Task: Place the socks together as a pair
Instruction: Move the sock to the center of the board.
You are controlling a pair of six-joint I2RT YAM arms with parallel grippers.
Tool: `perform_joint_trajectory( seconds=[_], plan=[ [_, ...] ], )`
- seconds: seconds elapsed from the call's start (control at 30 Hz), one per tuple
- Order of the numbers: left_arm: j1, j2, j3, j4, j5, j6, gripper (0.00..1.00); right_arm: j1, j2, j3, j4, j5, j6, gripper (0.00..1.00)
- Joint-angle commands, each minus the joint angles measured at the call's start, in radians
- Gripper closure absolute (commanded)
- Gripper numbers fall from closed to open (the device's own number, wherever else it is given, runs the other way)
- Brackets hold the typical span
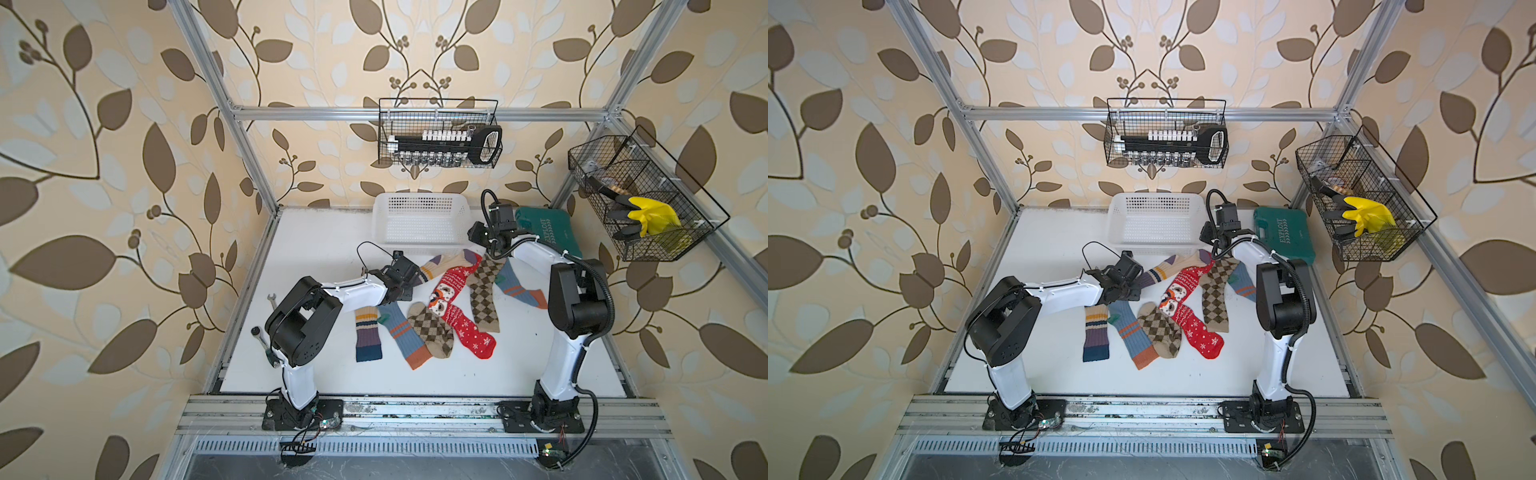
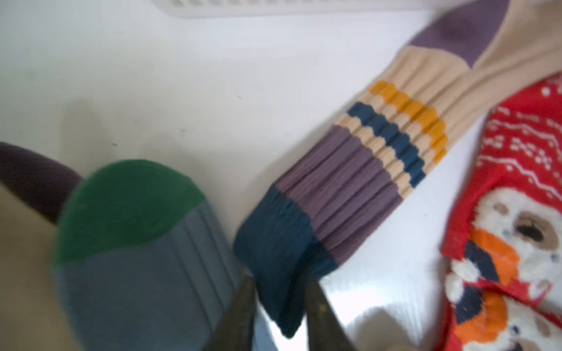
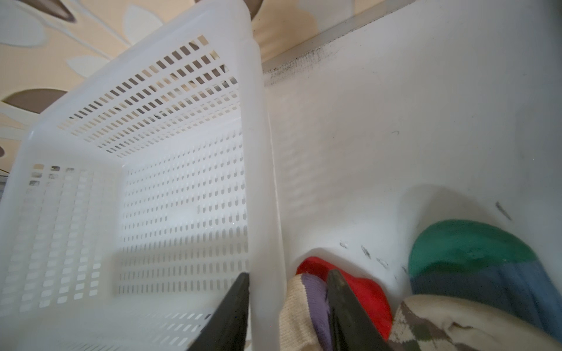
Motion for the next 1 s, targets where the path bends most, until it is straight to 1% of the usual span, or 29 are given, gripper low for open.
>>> perform_joint_trajectory(
  seconds=[0.0,0.1,0.17,0.23,0.33,0.4,0.47,0.57,0.67,0.77,0.83,0.97],
  plan=[
    [0.01,-0.096,-0.005,-0.029,0.002,0.005,0.39,0.0,-0.108,-0.054,-0.051,-0.003,-0.044,0.53],
    [-0.006,-0.185,-0.035,-0.057,0.005,0.0,0.3,0.011,-0.228,-0.13,-0.103,-0.014,-0.072,0.52],
    [-0.008,-0.248,-0.078,-0.066,0.02,-0.015,0.27,0.043,-0.306,-0.182,-0.144,-0.017,-0.092,0.52],
    [-0.008,-0.305,-0.139,-0.062,0.051,-0.039,0.26,0.097,-0.375,-0.221,-0.2,-0.002,-0.115,0.52],
    [-0.016,-0.358,-0.242,-0.01,0.138,-0.087,0.26,0.221,-0.449,-0.271,-0.278,0.027,-0.133,0.52],
    [-0.035,-0.359,-0.304,0.058,0.192,-0.125,0.27,0.301,-0.488,-0.32,-0.3,0.045,-0.119,0.51],
    [-0.052,-0.334,-0.331,0.107,0.231,-0.153,0.27,0.341,-0.52,-0.388,-0.269,0.039,-0.088,0.51],
    [-0.058,-0.284,-0.334,0.153,0.271,-0.178,0.29,0.344,-0.539,-0.485,-0.19,-0.018,-0.034,0.52],
    [-0.047,-0.27,-0.333,0.159,0.256,-0.185,0.31,0.343,-0.515,-0.557,-0.108,-0.067,0.009,0.54],
    [-0.009,-0.286,-0.351,0.159,0.256,-0.188,0.33,0.341,-0.446,-0.59,-0.033,-0.117,0.043,0.56],
    [0.045,-0.299,-0.386,0.181,0.289,-0.196,0.35,0.341,-0.4,-0.599,0.006,-0.139,0.06,0.57],
    [0.215,-0.302,-0.469,0.261,0.413,-0.207,0.38,0.34,-0.333,-0.6,0.045,-0.13,0.081,0.62]
  ],
)
